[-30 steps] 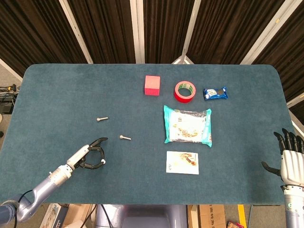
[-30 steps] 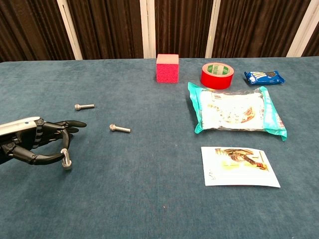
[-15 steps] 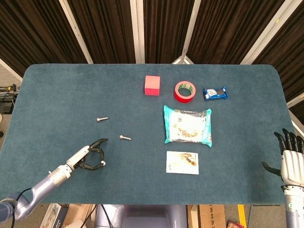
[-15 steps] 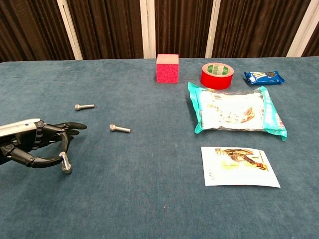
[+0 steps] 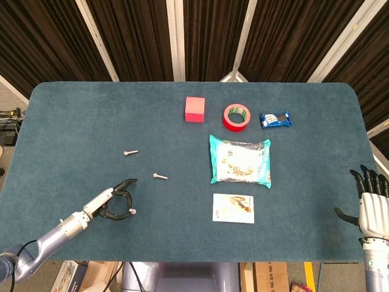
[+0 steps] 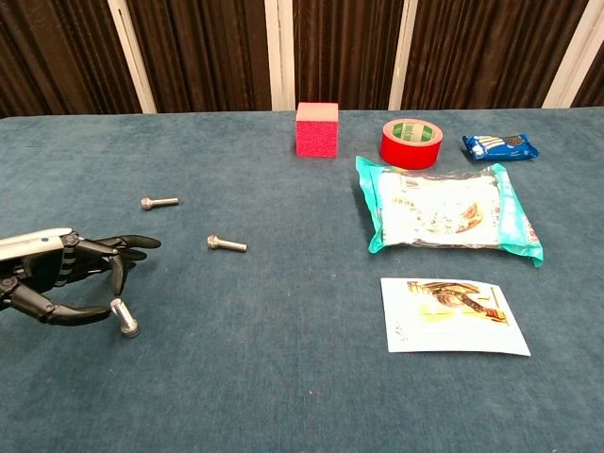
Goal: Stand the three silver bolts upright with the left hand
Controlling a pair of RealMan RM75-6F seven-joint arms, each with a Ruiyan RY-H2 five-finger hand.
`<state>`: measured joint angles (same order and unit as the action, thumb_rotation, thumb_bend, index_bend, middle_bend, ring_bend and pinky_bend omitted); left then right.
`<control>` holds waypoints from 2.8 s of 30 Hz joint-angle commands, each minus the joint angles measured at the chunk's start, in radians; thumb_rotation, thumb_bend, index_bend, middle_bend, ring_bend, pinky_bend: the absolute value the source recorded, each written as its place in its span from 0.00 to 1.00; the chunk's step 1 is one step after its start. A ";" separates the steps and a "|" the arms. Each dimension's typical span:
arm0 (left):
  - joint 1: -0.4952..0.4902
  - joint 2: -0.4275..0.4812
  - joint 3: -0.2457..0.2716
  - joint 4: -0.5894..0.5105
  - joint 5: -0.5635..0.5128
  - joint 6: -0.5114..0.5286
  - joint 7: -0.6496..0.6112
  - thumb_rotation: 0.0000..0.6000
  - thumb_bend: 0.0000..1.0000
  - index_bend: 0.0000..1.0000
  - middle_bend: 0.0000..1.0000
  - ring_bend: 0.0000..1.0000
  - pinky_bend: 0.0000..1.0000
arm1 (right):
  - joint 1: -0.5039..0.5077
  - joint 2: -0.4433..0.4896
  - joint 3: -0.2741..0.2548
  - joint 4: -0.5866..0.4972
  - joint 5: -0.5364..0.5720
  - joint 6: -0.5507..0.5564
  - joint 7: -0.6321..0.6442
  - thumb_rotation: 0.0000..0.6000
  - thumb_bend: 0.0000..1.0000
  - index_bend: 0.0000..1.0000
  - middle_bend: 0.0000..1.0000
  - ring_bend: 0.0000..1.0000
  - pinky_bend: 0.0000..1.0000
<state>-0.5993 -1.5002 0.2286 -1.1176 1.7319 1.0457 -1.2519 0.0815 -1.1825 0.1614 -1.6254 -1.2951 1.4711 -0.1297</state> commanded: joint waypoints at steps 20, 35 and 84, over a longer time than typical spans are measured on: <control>0.027 0.178 -0.058 -0.212 0.040 0.254 0.211 1.00 0.41 0.49 0.01 0.00 0.00 | -0.003 -0.001 -0.003 -0.010 -0.012 0.012 -0.008 1.00 0.02 0.18 0.06 0.00 0.00; -0.168 0.134 -0.342 -0.379 -0.346 -0.092 1.143 1.00 0.41 0.48 0.02 0.00 0.00 | 0.003 -0.013 -0.003 0.000 0.005 -0.003 -0.028 1.00 0.02 0.17 0.06 0.00 0.00; -0.409 -0.217 -0.404 -0.292 -1.070 -0.101 2.024 1.00 0.40 0.50 0.03 0.00 0.00 | 0.016 -0.023 0.000 0.011 0.040 -0.040 -0.034 1.00 0.02 0.18 0.06 0.00 0.00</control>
<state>-1.0087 -1.7152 -0.1768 -1.4115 0.6598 0.9458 0.7744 0.0980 -1.2058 0.1614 -1.6145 -1.2554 1.4306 -0.1635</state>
